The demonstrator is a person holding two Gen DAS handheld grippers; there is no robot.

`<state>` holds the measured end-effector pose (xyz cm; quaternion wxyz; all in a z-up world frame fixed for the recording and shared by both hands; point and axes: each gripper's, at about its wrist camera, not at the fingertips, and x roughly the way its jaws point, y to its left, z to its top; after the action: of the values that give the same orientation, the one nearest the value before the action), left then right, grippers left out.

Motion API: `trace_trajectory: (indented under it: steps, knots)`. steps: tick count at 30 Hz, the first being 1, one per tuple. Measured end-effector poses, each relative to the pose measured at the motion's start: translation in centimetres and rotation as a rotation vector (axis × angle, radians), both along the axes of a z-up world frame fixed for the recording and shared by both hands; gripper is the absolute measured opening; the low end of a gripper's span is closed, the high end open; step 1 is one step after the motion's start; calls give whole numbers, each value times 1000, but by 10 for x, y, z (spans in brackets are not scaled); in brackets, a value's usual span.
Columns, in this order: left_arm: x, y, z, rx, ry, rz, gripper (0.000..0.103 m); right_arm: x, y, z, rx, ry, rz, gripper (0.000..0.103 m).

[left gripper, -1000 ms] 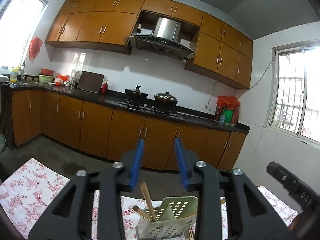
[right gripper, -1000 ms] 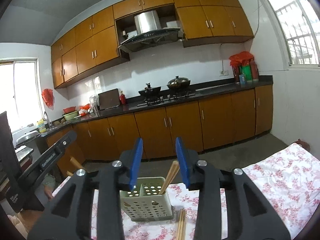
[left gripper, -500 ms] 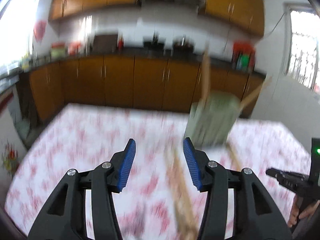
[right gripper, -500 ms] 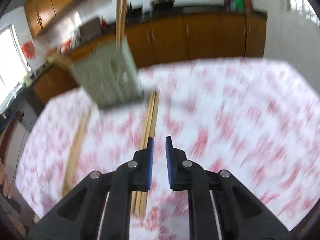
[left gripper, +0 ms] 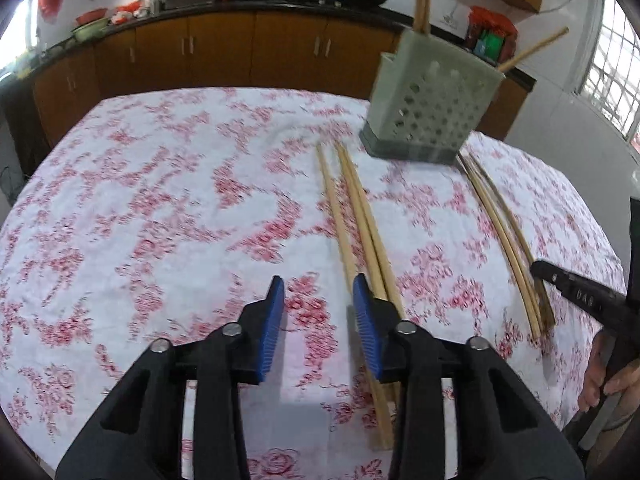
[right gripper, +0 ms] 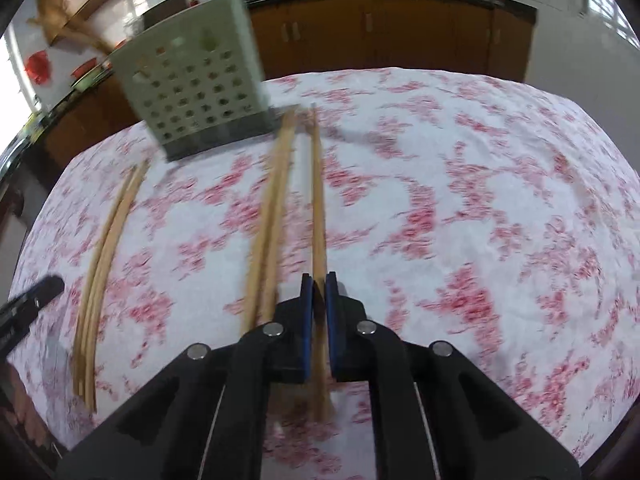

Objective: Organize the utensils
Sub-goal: 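Grasp a third chopstick with the left tool while the right tool grasps one, then hold the grasped chopsticks in both tools against the cloth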

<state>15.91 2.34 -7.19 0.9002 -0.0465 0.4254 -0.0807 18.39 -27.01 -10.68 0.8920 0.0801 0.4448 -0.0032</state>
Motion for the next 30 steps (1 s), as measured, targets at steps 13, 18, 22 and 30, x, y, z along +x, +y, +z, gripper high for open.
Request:
trace_trajectory:
  steps: [13, 18, 22, 30]
  knots:
    - [7, -27, -15, 133, 23, -47, 8, -5, 4, 1, -84, -25, 47, 13]
    - [31, 5, -14, 147, 35, 48, 8, 6, -21, 2, -90, -40, -40, 8]
    - [44, 38, -15, 143, 32, 111, 8, 15, -47, 0, -80, -44, -119, 9]
    - [45, 49, -16, 120, 9, 124, 8, 14, -49, -1, -83, -59, -118, 10]
